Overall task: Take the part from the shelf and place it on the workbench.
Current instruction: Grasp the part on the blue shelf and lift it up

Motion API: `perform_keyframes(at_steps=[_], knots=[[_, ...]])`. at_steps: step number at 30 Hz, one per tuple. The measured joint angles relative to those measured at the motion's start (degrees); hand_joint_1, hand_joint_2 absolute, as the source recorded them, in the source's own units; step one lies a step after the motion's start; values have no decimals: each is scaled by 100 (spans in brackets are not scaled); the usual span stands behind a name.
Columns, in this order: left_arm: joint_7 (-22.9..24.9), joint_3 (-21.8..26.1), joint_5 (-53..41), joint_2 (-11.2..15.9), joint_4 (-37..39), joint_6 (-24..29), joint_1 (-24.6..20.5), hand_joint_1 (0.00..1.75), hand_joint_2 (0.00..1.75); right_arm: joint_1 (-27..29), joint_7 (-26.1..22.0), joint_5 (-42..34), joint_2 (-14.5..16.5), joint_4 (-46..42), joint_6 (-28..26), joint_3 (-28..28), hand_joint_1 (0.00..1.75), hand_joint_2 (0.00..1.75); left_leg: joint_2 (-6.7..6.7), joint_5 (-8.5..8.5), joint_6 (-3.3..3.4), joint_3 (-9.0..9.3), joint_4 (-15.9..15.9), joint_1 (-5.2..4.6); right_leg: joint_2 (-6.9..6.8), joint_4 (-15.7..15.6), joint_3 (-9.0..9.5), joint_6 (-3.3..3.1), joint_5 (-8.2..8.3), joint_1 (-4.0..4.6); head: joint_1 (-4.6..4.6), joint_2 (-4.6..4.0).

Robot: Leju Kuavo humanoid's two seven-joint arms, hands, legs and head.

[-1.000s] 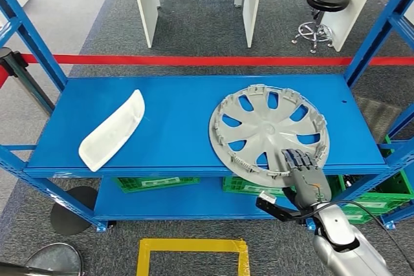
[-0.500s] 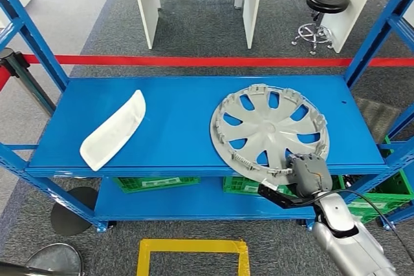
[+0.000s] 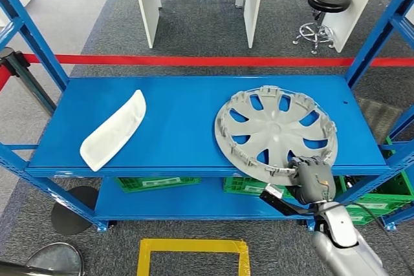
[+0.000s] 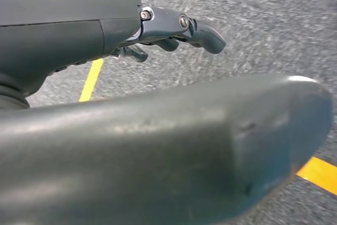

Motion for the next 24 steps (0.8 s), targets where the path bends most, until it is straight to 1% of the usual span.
perform_keyframes(at_steps=[2, 3, 7, 9, 11, 15, 17, 20, 24], knots=[[-190, 39, 32, -7, 0, -15, 13, 0, 0, 477, -492, -383, 115, -773, -517, -162, 175, 175, -5, 1, 2, -13, 2, 1, 0, 1, -5, 1, -1, 1, -2, 0], [-261, 62, 38, -11, 0, -25, 17, 0, 0, 647, -592, -474, 150, -1104, -560, -201, 175, 175, -6, 0, 2, -18, 2, 1, 2, 1, -11, 0, -2, 2, -2, 0], [-312, 98, 43, -22, 0, -49, 20, 0, 0, 937, -640, -525, 211, -1694, -560, -280, 175, 175, -5, 0, 2, -28, -3, 2, 3, 1, -24, -2, -4, 3, -1, 0], [-346, 102, 54, -28, 0, -74, 25, 0, 0, 1013, -793, -700, 224, -1858, -559, -320, 175, 175, -5, 0, 2, -31, -3, 2, 3, 1, -27, -2, -4, 2, -1, 0], [-392, 110, 70, -33, 0, -111, 26, 0, 0, 1098, -1081, -1070, 234, -2046, -515, -332, 175, 175, -5, 1, 2, -32, -3, 1, 3, 1, -26, -2, -4, 2, 0, 0], [-563, 147, 91, -45, 0, -184, 28, 0, 0, 1303, -1634, -2138, 268, -2554, -247, -308, 175, 175, -4, 1, 2, -32, -2, 0, 5, 1, -27, -2, -3, 1, -1, 0], [-787, 192, 134, -51, 0, -211, 30, 0, 0, 1416, -1886, -2501, 302, -2816, -270, -317, 175, 175, -4, 1, 2, -33, -1, 0, 4, 1, -29, -2, -3, 0, -1, 0], [-1274, 299, 241, -57, 0, -277, 34, 0, 0, 1635, -2280, -2819, 406, -3209, -516, -441, 175, 175, -5, 0, 2, -38, -1, 0, -1, 1, -33, -2, -3, 0, -1, 0], [-1815, 453, 400, -60, 0, -740, 43, 0, 0, 1887, -2793, -3036, 632, -3635, -927, -707, 175, 175, -4, 0, 2, -46, -2, 1, 5, 2, -42, -2, -4, 1, -1, 0]])
